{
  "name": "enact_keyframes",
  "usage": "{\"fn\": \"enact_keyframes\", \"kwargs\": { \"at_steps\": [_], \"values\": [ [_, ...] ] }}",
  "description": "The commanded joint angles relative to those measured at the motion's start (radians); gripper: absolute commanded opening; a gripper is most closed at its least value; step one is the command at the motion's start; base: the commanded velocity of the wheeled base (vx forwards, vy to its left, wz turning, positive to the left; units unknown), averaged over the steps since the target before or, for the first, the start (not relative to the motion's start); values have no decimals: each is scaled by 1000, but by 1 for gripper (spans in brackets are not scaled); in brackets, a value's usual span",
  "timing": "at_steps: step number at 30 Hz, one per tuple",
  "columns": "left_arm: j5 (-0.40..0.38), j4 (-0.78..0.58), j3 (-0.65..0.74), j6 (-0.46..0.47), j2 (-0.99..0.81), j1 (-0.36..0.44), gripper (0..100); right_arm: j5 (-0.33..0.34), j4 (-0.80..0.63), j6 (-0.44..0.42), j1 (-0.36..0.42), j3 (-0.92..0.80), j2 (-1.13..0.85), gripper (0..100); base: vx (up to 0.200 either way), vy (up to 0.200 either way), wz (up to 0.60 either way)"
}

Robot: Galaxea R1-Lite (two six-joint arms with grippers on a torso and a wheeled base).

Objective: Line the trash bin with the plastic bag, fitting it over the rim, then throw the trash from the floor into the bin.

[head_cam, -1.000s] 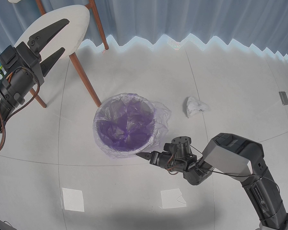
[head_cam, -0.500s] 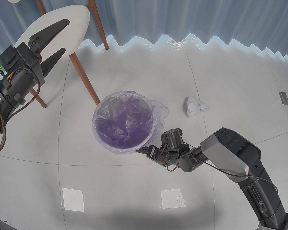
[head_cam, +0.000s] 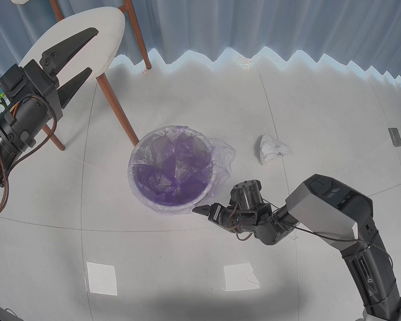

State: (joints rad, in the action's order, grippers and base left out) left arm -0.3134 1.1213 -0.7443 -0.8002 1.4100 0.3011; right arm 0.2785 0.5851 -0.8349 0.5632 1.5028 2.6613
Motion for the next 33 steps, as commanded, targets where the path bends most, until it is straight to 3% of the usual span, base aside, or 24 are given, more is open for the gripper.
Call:
{"fn": "enact_keyframes", "kwargs": {
  "at_steps": [1, 2, 6, 14, 19, 28, 33],
  "values": [
    [2, 2, 0, 1, 6, 1, 100, 13, 334, 59, 9, -328, -159, 100, 0, 0, 0],
    [2, 2, 0, -1, 6, 1, 100, 14, 443, 88, 11, -417, -179, 100, 0, 0, 0],
    [2, 2, 2, 1, 7, 1, 100, 14, 631, 109, 23, -601, -254, 100, 0, 0, 0],
    [2, 2, 2, 1, 7, 1, 100, 11, 848, 142, 11, -823, -388, 100, 0, 0, 0],
    [-3, 2, 2, 6, 4, 1, 100, 5, 984, 255, -51, -941, -411, 100, 0, 0, 0],
    [-93, 2, 31, 84, 9, -77, 100, 5, 981, 273, -246, -986, -483, 100, 0, 0, 0],
    [-119, 0, 34, 82, 10, -123, 100, 7, 940, 273, -296, -974, -477, 100, 40, 0, 0]
  ]
}}
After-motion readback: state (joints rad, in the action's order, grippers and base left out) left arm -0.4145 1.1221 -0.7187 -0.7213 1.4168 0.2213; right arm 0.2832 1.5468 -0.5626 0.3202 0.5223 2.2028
